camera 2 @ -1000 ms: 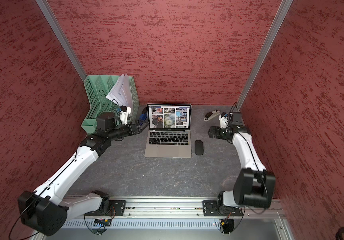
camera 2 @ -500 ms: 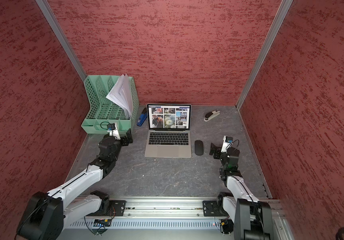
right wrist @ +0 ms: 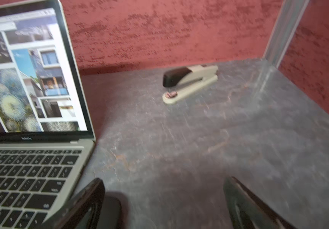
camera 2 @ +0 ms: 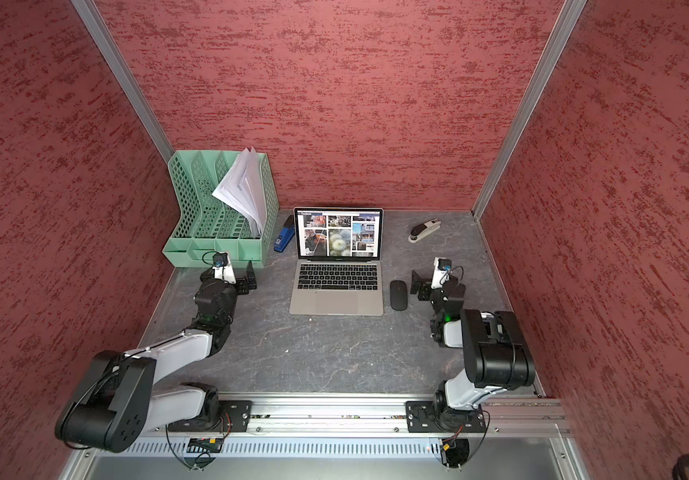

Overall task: Remove the wireless mouse receiver from the laptop
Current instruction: Reset both arms

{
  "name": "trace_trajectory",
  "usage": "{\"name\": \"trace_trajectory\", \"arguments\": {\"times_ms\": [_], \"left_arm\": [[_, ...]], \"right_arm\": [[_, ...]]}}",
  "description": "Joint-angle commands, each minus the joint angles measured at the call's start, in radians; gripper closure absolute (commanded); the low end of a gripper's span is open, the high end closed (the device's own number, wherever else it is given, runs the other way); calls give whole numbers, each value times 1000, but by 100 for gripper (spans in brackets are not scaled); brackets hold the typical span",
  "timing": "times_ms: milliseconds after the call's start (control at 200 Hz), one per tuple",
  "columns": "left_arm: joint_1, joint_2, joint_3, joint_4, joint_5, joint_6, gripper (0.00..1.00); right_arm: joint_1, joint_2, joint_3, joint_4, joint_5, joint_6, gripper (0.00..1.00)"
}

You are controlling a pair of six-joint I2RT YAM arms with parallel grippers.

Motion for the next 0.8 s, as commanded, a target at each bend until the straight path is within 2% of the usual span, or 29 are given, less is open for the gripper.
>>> {"name": "trace_trajectory", "arguments": {"times_ms": [0,45,105,155,210,265,346,376,491,796], "left_arm": [[27,62,-44,141,48,7,0],[62,107,-35,159,121,-15,0],[75,221,-22,268,150,-11,0],[130,214,-15,198,225,-70,0],[147,268,-8,264,238,-73,0],[146,238,43,95,303,-57,0],[210,242,86,38,411,-97,0],[211,254,75,86,415,-96,0],[183,244,79,59,361,-81,0],[186,248,78,66,365,-85,0]], "right_arm": [[33,-16,20,-70,51,-55,2],[33,-21,22,-81,50,-54,1],[33,-19,20,-71,52,-53,2],[33,-20,19,-73,51,-54,2],[32,-22,18,-72,51,-55,2],[33,-21,15,-66,52,-54,2],[32,-21,15,-66,52,-53,2],[34,-21,16,-67,52,-54,1],[32,-21,15,-67,52,-53,2],[33,-21,17,-68,52,-54,1]]}}
